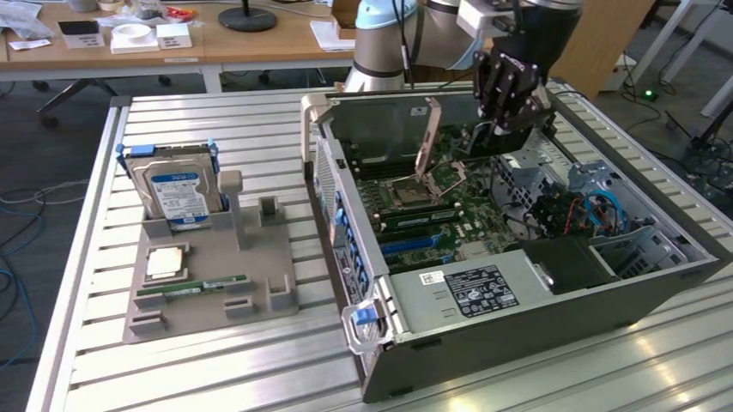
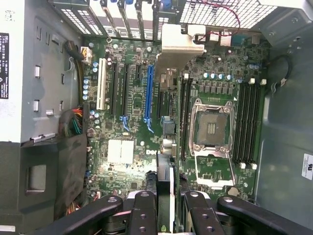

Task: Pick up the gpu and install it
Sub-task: 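Insert the gpu into the slot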

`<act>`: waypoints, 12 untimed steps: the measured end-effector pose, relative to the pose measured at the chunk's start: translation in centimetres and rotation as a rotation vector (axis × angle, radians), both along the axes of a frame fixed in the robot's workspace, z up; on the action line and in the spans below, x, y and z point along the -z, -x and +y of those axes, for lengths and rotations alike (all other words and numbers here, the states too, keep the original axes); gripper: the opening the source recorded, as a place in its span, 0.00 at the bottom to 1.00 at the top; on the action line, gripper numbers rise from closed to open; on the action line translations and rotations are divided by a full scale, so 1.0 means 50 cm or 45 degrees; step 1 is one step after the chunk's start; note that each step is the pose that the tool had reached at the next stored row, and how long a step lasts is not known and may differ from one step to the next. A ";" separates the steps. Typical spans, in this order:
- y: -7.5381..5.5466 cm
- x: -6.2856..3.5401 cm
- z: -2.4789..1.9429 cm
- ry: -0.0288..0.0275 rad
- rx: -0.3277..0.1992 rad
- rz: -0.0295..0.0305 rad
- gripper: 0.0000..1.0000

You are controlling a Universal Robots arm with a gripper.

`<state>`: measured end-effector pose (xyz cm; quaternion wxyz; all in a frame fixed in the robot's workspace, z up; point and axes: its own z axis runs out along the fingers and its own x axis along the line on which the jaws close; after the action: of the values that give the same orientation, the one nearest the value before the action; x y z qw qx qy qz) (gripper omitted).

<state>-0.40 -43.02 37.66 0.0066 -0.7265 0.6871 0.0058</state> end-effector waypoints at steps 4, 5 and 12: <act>0.000 0.003 0.0000 0.0004 0.000 0.0002 0.27; 0.000 0.003 0.0000 0.0005 0.000 0.0002 0.27; 0.007 0.003 0.0000 0.0003 0.000 0.0000 0.27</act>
<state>-0.72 -43.02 37.48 0.0065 -0.7265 0.6871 0.0057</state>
